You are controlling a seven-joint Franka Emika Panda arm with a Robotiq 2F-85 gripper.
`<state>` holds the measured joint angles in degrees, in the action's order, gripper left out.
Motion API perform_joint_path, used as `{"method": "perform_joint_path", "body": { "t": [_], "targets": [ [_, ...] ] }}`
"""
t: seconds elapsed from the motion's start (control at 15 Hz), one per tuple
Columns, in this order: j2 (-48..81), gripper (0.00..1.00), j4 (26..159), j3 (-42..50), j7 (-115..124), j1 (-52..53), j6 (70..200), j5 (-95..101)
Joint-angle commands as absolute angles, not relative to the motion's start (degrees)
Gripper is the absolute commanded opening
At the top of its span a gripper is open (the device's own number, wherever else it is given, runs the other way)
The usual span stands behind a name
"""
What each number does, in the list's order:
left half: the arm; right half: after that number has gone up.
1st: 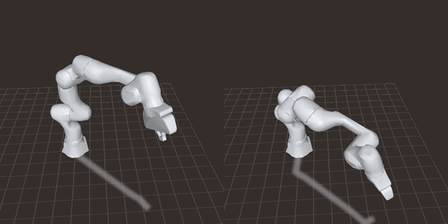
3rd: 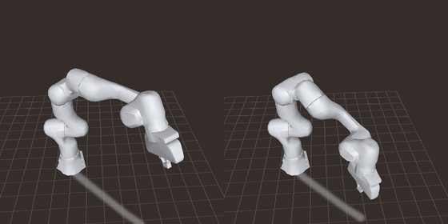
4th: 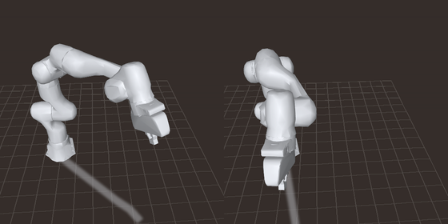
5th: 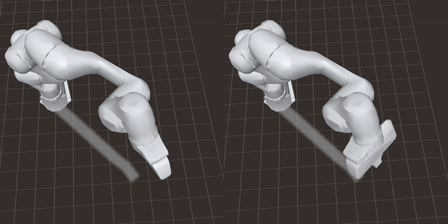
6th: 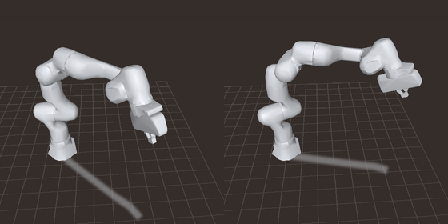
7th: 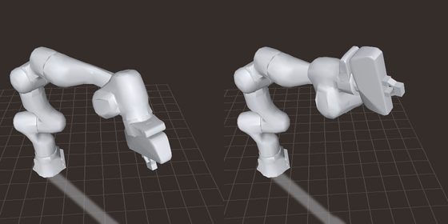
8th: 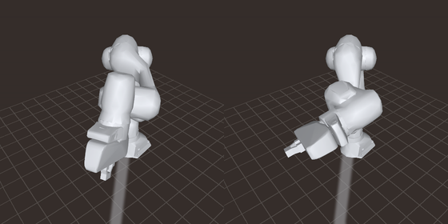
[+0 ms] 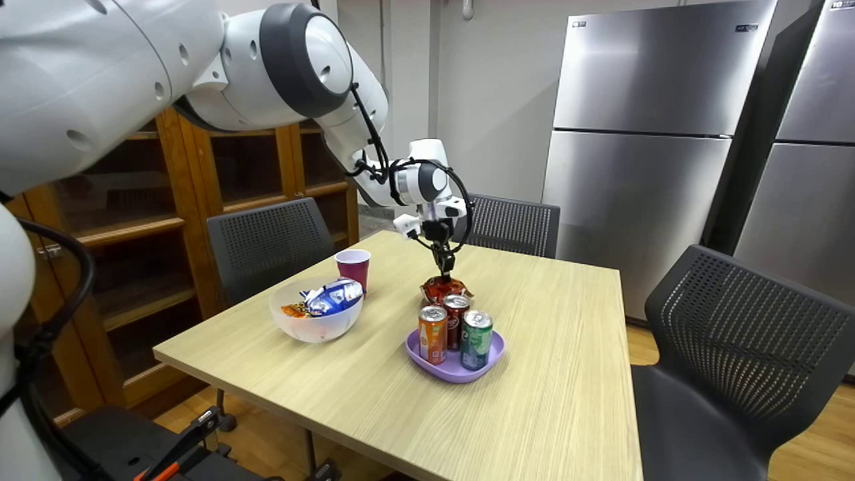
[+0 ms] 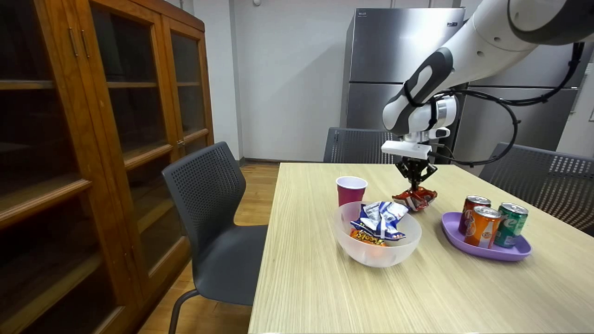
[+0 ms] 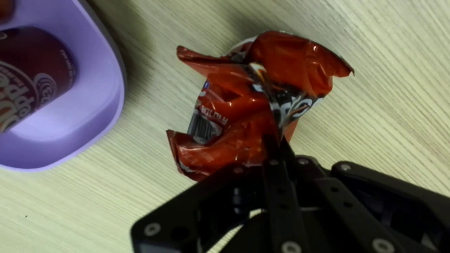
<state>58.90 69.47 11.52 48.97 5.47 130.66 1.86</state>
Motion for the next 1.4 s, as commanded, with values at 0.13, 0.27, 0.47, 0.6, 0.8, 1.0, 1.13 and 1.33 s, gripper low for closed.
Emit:
{"method": "perform_joint_path", "body": {
  "t": [0.13,0.27,0.47,0.6,0.8,1.0,1.13,1.33],
  "targets": [
    [53.58,0.00,73.99,11.73,48.66,5.40,132.46,2.20],
    [50.96,0.00,76.60,11.93,47.86,5.41,134.45,2.51],
    [46.24,0.00,81.97,12.01,46.22,5.55,137.58,3.03],
    [42.89,0.00,86.18,11.96,44.51,5.66,139.57,3.47],
    [37.55,0.00,93.23,12.18,41.46,6.21,142.70,4.66],
    [32.35,0.00,100.64,12.66,39.19,7.04,146.47,6.72],
    [29.06,0.00,105.20,12.98,38.39,7.79,148.81,8.48],
    [24.25,0.00,111.75,13.54,37.72,9.51,152.00,12.42]
  ]
}}
